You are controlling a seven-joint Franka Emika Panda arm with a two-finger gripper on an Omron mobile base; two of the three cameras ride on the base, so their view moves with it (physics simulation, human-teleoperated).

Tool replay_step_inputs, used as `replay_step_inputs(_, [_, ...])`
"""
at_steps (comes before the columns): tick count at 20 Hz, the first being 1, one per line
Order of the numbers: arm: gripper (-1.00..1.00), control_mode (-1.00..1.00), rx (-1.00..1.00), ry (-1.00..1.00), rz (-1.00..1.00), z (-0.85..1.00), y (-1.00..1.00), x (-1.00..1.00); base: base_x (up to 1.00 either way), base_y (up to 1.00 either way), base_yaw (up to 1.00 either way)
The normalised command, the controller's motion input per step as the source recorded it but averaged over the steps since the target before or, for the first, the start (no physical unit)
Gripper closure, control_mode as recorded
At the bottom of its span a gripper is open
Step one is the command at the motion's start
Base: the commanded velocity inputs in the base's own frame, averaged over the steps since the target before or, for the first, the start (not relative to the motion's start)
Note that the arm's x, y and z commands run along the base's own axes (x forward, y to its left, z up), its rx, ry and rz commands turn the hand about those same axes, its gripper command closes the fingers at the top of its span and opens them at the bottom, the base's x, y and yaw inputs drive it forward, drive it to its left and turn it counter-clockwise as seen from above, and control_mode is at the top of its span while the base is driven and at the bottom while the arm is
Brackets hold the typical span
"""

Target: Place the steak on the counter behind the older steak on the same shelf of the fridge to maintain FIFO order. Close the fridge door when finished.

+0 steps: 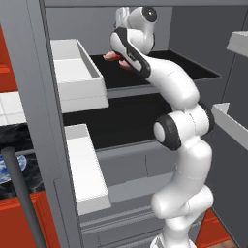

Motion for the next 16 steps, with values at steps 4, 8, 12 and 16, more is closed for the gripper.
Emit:
replay_step_inputs(4, [-1.0, -1.0, 0.06, -0.05, 0.0, -0.02, 0.0, -0.94, 0.0, 0.0, 0.0])
replay_step_inputs(8, [-1.0, -1.0, 0.11, -0.09, 0.0, 0.0, 0.0, -1.0, 0.0, 0.0, 0.0])
replay_step_inputs(12, [-1.0, -1.0, 0.08, -0.08, -0.01, -0.01, 0.0, -1.0, 0.0, 0.0, 0.0])
replay_step_inputs(16, [-1.0, -1.0, 0.09, -0.03, -0.02, 0.0, -0.04, -1.0, 0.0, 0.0, 0.0])
